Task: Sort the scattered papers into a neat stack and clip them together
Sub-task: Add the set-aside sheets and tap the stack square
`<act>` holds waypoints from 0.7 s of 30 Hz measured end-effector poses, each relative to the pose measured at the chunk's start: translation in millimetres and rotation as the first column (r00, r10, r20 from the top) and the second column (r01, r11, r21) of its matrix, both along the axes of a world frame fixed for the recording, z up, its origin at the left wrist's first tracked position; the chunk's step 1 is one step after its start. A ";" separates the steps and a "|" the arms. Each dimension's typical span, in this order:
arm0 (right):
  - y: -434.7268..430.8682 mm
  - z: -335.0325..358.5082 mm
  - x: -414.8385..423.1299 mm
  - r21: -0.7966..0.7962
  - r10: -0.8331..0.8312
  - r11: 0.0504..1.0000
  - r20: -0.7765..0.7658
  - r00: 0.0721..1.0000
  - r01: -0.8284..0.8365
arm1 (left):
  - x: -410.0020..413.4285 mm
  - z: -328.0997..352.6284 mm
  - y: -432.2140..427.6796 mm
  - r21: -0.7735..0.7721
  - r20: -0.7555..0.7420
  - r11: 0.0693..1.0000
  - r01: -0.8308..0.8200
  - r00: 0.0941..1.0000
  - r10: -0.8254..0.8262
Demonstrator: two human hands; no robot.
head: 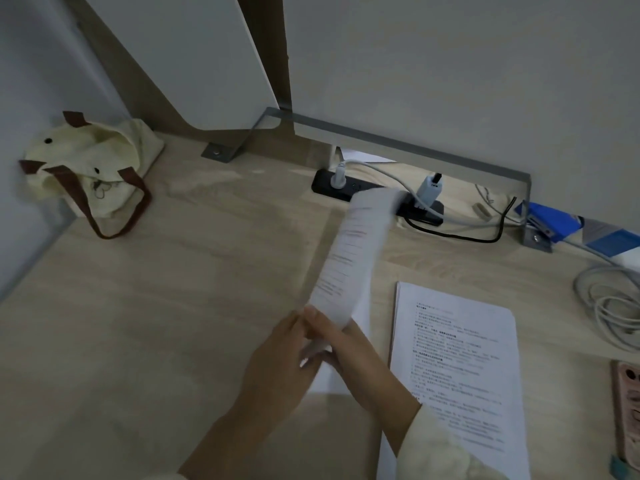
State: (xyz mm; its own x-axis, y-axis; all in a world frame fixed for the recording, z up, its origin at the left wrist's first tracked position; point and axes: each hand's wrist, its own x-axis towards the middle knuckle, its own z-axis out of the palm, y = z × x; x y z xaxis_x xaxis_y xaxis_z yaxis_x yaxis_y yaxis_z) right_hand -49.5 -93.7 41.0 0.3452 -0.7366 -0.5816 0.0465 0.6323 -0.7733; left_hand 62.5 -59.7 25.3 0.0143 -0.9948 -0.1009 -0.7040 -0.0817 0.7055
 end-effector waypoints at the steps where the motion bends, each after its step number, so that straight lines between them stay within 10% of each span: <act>1: 0.8 2.0 -2.4 -0.038 -0.092 0.995 0.015 0.996 0.092 | -4.8 2.4 3.1 -0.063 -0.007 0.996 0.067 0.998 -0.068; 5: 2.0 17.3 -34.3 -0.065 -0.238 0.968 0.069 0.969 0.243 | -7.2 15.1 13.6 -0.167 -0.228 0.977 0.130 0.959 -0.167; 8: 5.8 28.8 -71.9 -0.058 -0.227 0.971 0.060 0.972 0.230 | -3.0 14.8 15.8 -0.201 -0.301 0.968 -0.147 0.950 0.082; 11: 16.4 30.8 -111.8 -0.035 -0.176 0.983 0.052 0.983 0.178 | -2.0 16.9 10.6 0.231 -0.469 0.905 -0.358 0.774 0.426; 15: 40.9 9.0 -159.4 0.016 -0.177 0.984 -0.095 0.980 0.180 | -16.1 0.9 18.5 0.575 -0.650 0.814 -0.082 0.559 0.515; 21: 78.2 -28.7 -213.0 0.066 -0.230 0.956 -0.426 0.875 0.284 | -53.7 -21.2 43.4 0.528 -0.459 0.839 -0.135 0.785 0.415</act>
